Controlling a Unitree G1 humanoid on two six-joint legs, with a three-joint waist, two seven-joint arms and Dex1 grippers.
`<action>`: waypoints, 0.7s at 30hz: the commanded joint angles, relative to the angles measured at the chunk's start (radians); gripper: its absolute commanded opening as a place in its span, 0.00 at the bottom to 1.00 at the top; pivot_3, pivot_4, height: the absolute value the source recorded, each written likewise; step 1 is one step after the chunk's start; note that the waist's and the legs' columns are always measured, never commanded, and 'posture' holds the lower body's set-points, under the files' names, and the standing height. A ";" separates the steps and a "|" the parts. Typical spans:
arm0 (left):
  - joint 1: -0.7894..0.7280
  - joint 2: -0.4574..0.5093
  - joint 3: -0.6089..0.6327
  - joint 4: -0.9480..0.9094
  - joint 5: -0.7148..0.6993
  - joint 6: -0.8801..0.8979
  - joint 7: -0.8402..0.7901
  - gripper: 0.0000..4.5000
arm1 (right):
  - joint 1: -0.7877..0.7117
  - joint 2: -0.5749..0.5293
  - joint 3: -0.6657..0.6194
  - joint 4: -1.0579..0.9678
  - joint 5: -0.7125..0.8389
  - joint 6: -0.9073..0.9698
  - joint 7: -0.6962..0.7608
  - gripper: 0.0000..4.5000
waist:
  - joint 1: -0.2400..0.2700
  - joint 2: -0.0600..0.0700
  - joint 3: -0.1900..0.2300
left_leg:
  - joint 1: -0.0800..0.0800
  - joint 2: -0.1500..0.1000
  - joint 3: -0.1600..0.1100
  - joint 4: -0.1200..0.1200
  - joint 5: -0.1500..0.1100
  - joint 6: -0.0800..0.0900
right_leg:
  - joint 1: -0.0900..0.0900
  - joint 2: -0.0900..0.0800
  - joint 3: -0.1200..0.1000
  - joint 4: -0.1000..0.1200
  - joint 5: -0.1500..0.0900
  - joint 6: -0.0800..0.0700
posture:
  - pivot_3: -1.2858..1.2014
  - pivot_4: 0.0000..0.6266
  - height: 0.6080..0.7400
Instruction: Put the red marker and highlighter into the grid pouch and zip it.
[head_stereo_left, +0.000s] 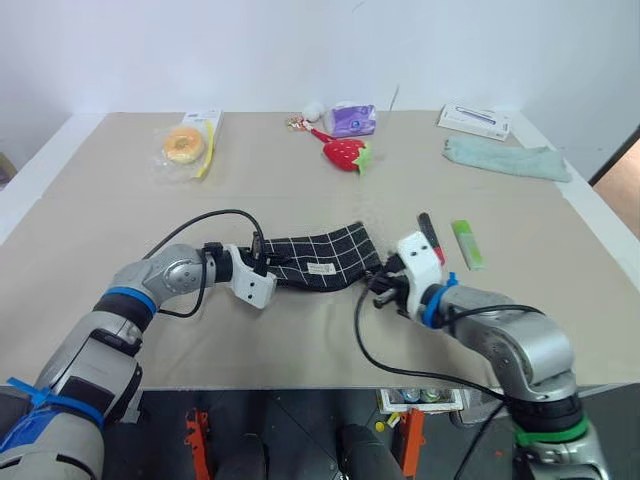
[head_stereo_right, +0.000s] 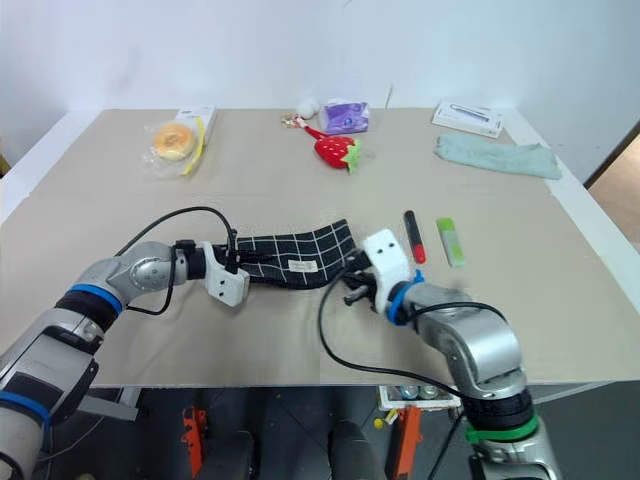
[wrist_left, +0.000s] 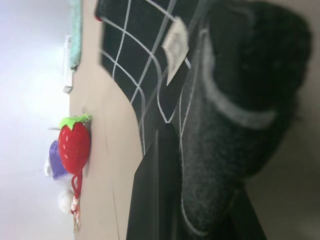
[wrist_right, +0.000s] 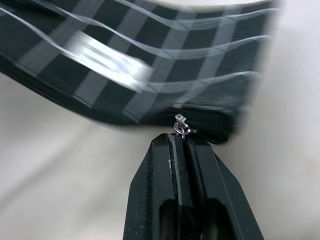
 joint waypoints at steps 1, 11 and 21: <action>0.014 -0.035 0.035 -0.051 -0.100 0.015 -0.034 0.00 | 0.031 0.019 0.050 -0.025 -0.003 0.008 -0.013 0.01 | 0.000 0.000 0.000 | -0.001 0.000 0.000 0.001 0.000 0.000 | 0.000 0.000 0.000 -0.001 0.000 0.000 | 0.52 0.24 1.00; 0.046 -0.037 0.085 -0.132 -0.218 0.037 -0.101 0.00 | 0.071 -0.038 0.015 0.048 -0.069 -0.041 -0.034 0.01 | -0.003 0.000 0.000 | -0.004 0.000 -0.001 0.002 0.000 0.000 | -0.003 0.001 -0.001 -0.001 0.001 -0.001 | 0.52 0.24 1.00; 0.056 -0.038 0.110 -0.162 -0.253 0.056 -0.131 0.00 | 0.071 -0.059 -0.018 -0.017 -0.004 -0.031 0.031 0.01 | -0.006 0.000 0.000 | -0.006 0.001 -0.002 0.003 0.000 0.000 | -0.004 0.001 -0.001 -0.001 0.001 -0.001 | 0.52 0.24 1.00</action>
